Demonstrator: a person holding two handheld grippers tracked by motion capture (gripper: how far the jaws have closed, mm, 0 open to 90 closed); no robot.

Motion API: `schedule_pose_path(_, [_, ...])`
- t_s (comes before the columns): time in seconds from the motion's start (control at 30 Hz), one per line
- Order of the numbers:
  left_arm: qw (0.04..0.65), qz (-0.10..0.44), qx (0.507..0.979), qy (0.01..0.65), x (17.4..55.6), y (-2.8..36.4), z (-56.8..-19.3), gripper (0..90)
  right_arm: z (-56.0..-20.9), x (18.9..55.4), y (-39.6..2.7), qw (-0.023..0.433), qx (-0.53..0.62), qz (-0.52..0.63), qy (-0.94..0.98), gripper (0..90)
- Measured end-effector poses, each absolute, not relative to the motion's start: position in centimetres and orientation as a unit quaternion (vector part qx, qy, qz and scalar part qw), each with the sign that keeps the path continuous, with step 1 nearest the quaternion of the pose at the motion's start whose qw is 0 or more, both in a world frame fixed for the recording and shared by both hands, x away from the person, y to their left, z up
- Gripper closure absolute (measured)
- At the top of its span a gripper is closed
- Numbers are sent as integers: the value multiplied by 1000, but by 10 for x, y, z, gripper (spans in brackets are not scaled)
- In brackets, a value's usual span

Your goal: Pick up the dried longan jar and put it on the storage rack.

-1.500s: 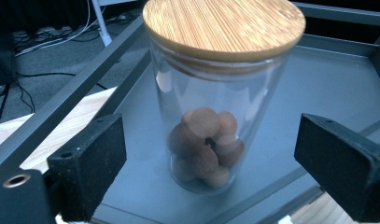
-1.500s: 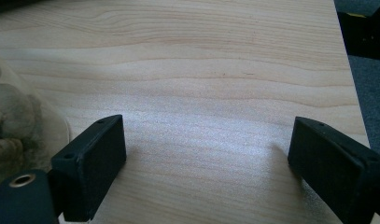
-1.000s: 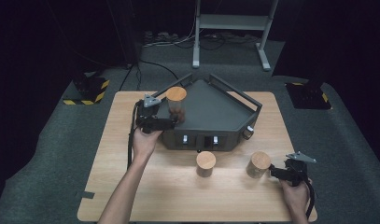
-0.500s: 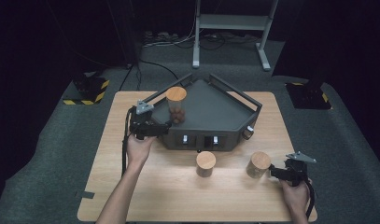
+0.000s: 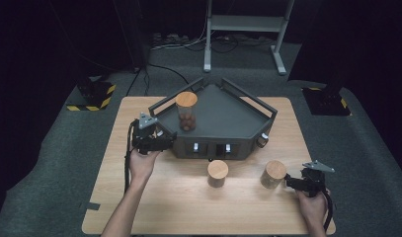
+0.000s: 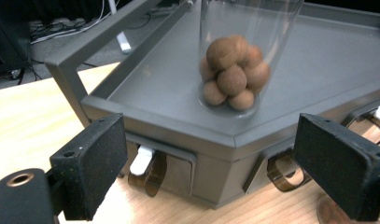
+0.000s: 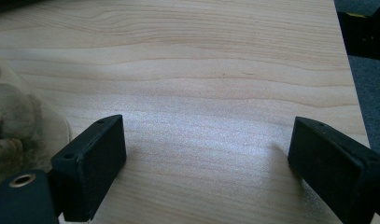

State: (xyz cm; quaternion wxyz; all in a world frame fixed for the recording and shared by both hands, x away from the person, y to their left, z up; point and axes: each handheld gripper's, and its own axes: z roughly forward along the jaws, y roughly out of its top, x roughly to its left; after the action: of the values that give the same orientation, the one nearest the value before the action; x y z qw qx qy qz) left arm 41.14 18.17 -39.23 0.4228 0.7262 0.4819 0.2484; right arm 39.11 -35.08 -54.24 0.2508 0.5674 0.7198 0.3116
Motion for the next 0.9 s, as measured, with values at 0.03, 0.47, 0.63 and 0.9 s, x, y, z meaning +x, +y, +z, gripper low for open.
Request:
schedule_pose_path(0.03, [423,248,725,483,411,182,-393,99,-542,391,-351,251,567,312,720,109])
schedule_pose_path(0.47, [414,241,726,493,403,190,-413,95,-542,391,-351,251,567,312,720,109])
schedule_pose_path(0.63, [411,238,727,497,400,191,-423,94,-542,391,-351,251,567,312,720,109])
schedule_pose_path(0.9, [412,229,722,507,396,196,-438,92,-542,391,-351,251,568,312,720,109])
